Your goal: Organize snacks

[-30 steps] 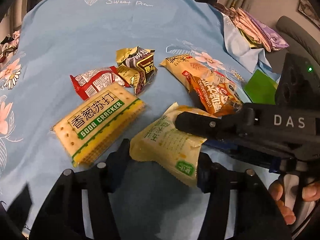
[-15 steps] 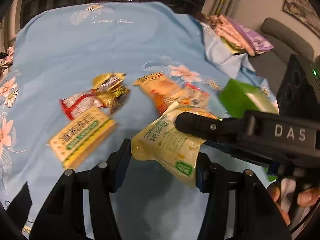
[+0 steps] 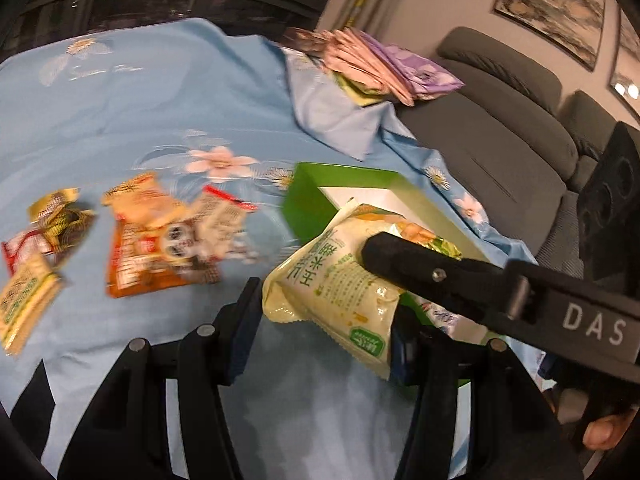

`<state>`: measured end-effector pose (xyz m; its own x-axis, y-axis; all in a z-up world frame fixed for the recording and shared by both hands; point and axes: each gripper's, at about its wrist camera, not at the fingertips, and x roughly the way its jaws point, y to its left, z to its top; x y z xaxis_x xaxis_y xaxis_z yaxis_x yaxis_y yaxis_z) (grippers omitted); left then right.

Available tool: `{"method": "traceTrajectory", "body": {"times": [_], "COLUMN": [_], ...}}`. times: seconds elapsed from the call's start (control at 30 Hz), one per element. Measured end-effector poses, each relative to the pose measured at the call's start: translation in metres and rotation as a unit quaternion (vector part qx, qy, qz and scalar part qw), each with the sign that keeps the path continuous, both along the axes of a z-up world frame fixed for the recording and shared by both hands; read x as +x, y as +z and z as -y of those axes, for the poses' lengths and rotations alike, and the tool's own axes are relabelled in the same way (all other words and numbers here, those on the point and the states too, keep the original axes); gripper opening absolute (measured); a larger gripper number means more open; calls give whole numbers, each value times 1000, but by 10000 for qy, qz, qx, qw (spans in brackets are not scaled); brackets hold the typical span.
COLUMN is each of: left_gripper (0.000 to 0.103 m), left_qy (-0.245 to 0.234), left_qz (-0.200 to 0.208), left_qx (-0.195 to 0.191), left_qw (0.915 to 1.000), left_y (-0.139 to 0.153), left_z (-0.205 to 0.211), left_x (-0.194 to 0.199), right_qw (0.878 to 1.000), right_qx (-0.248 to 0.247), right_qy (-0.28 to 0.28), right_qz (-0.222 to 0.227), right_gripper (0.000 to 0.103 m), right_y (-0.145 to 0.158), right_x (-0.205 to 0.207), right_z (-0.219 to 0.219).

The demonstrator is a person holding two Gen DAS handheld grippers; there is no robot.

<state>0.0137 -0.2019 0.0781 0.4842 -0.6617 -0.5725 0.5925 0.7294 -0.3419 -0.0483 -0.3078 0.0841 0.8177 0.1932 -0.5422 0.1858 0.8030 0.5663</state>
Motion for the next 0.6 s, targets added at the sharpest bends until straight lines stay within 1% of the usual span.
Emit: {"method": "traceTrajectory", "body": {"times": [0.1,0.17,0.27,0.33,0.4,0.43,0.47,0.53,0.6], "left_gripper": [54,54,54,54,55,55,55,55,55], "left_qy": [-117,-201,-328,-398,-345,-363,-423,-552,-587], "left_qz": [-126,-147,-36,-23,171,232,232,108,77], "left_qx": [45,16,39,47,107,143,179,101,46], "left_qw": [9998,9997,9994,9992,9992,9990,9987,9984,9982], "left_y": [-2,-2,0,-2,0,1,1,0,-1], "left_z": [24,38,56,67,78,82,87,93,96], "left_x": [0,-1,-5,-8,-13,-15,-16,-13,-12], "right_qw": [9998,9996,9991,9987,9983,9980,9977,9970,9965], "right_qx": [-47,4,158,172,227,335,376,386,429], "right_qy": [-185,-276,-384,-460,-497,-480,-499,-623,-656], "right_qz": [-14,19,100,111,185,242,258,244,285], "right_gripper": [27,27,27,27,27,27,27,27,27], "right_y": [-2,-5,-7,-9,-12,-14,-14,-16,-17], "right_x": [-11,-19,-28,-33,-38,-39,-40,-43,-46], "right_z": [21,32,53,64,74,80,82,91,98]}}
